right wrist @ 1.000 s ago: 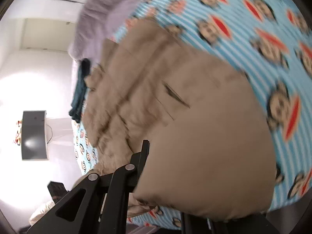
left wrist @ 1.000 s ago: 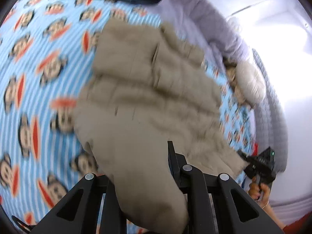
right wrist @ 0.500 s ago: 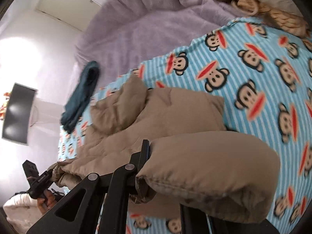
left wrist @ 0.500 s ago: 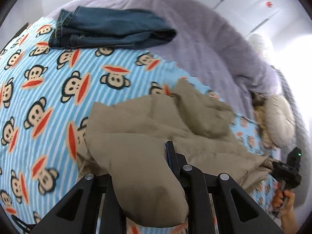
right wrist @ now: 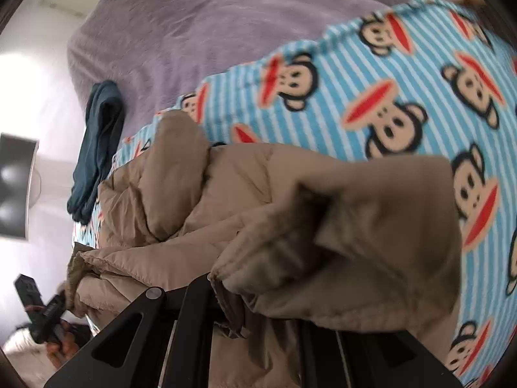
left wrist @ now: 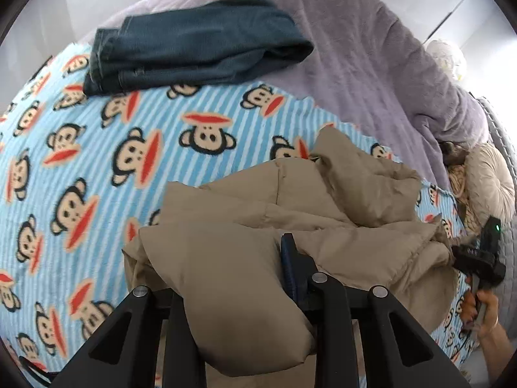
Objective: Fold large clothes
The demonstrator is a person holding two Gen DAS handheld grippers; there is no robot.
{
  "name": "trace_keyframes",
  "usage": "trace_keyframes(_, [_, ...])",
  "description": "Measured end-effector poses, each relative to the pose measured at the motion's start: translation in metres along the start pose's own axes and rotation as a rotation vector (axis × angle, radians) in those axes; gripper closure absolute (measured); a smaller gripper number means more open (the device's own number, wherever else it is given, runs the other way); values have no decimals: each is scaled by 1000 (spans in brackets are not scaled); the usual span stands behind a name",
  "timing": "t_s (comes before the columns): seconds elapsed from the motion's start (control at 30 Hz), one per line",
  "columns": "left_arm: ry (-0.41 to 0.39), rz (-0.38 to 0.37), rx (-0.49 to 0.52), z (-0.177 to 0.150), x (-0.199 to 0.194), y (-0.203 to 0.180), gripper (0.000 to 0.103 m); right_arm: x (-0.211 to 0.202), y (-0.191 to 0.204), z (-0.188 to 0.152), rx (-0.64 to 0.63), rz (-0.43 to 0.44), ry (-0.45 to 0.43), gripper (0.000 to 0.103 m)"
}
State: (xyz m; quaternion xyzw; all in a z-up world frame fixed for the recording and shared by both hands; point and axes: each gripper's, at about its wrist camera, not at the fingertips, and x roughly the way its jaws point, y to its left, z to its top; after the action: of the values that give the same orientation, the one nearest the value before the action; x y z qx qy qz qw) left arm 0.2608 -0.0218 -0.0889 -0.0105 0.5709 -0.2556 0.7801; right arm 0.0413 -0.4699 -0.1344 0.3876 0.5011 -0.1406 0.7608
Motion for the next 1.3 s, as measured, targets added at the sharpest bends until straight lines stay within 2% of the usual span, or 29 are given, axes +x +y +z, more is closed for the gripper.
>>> trace_keyframes(0.03, [-4, 7, 11, -1, -4, -2, 57, 0, 2, 2, 0, 2, 4, 93])
trace_keyframes(0.07, [-13, 26, 26, -3, -9, -5, 29, 2, 2, 4, 9, 4, 9, 93])
trace_keyframes(0.1, [-38, 77, 57, -6, -16, -10, 5, 4, 2, 5, 18, 3, 13, 93])
trace_keyframes(0.13, [-66, 119, 87, -7, -21, -14, 0, 6, 1, 6, 29, 0, 16, 93])
trace_keyframes(0.17, [-108, 180, 137, -9, -29, -20, 0, 7, 1, 6, 33, -4, 17, 92])
trace_keyframes(0.23, [-129, 247, 205, -13, -35, -29, 0, 10, -1, 4, 40, -6, 14, 92])
trace_keyframes(0.3, [-139, 279, 249, -18, -36, -38, 0, 12, -2, 3, 42, -5, 10, 92])
trace_keyframes(0.37, [-141, 278, 280, -21, -31, -48, 1, 8, 3, 2, 14, -28, 5, 91])
trace_keyframes(0.43, [-123, 275, 299, -23, -18, -59, 17, 1, 12, 0, -21, -59, -4, 89])
trace_keyframes(0.47, [-100, 268, 298, -23, -9, -62, 28, -5, 17, -1, -41, -65, -11, 84])
trace_keyframes(0.5, [-70, 246, 288, -24, 1, -64, 38, -11, 21, -3, -59, -62, -19, 75])
trace_keyframes(0.53, [-55, 228, 278, -25, 7, -64, 43, -19, 25, -6, -77, -55, -30, 69])
trace_keyframes(0.57, [-47, 217, 271, -26, 11, -64, 47, -28, 27, -9, -89, -47, -41, 54])
trace_keyframes(0.6, [-48, 222, 262, -26, 15, -62, 47, -39, 29, -15, -101, -37, -58, 38])
trace_keyframes(0.67, [-75, 250, 249, -24, 15, -60, 47, -60, 30, -28, -125, -19, -94, 34])
trace_keyframes(0.73, [-103, 270, 209, -14, 18, -51, 47, -70, 29, -40, -159, -14, -108, 34])
trace_keyframes(0.77, [-108, 275, 189, -8, 20, -46, 47, -71, 28, -43, -173, -23, -111, 39])
trace_keyframes(0.8, [-111, 287, 170, 1, 26, -41, 47, -69, 28, -46, -203, -53, -104, 62])
trace_keyframes(0.83, [-112, 300, 165, 7, 31, -39, 47, -62, 26, -46, -231, -109, -95, 75])
trace_keyframes(0.87, [-109, 314, 170, 13, 40, -37, 47, -56, 25, -44, -241, -142, -91, 81])
trace_keyframes(0.93, [-83, 356, 176, 23, 62, -34, 47, -37, 13, -29, -225, -189, -92, 81])
trace_keyframes(1.0, [-63, 357, 143, 30, 82, -24, 47, -21, -4, -12, -177, -215, -101, 81])
trace_keyframes(1.13, [-56, 319, 67, 33, 106, -7, 47, 9, -26, 13, -72, -178, -90, 86])
trace_keyframes(1.3, [-65, 305, 39, 36, 128, 5, 46, 49, -19, 23, -133, -235, -55, 87])
